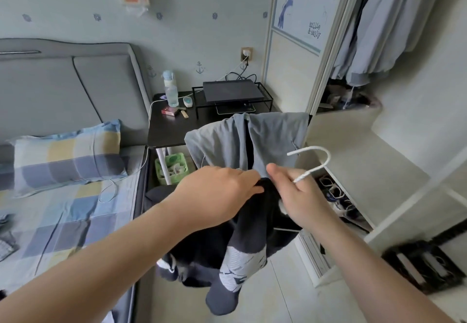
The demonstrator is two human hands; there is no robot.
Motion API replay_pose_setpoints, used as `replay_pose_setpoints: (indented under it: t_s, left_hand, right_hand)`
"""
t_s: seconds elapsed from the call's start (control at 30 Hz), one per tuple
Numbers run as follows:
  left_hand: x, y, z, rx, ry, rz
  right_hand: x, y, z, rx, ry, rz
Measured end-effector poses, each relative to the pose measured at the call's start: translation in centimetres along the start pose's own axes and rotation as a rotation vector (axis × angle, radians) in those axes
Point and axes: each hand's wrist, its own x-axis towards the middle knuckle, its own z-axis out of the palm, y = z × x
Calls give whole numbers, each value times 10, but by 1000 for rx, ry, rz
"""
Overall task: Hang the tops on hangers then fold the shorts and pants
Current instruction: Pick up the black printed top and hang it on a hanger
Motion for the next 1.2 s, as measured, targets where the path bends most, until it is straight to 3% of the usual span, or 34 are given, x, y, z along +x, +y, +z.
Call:
replay_pose_setpoints:
  t_s: [0.17, 0.37, 0.57, 0.73, 0.83, 1.0, 1.2]
  left_hand:
    - [8, -8, 9, -101, -116, -182]
    - [2, -26, -4, -224, 73, -399]
    - [4, -20, -6, -384, 260, -449]
    - [0, -14, 2, -443, 300, -497]
    - [-1, -14, 4, -470, 305, -535]
    - [-6, -20, 1, -509, 338, -607]
    - [-28, -42, -10, -424, 334, -617]
  right_hand:
    - [2, 6, -3, 121, 96, 34]
    - [-18, 32, -17, -42, 381, -137]
    - [-23, 40, 19, -39, -86, -4]
    - [-16, 40, 36, 11, -12, 25]
    - [-11, 44, 43, 87, -124, 113]
    - [-11, 63, 48, -195, -423, 221]
    - [-5, 105, 17, -680, -331, 213]
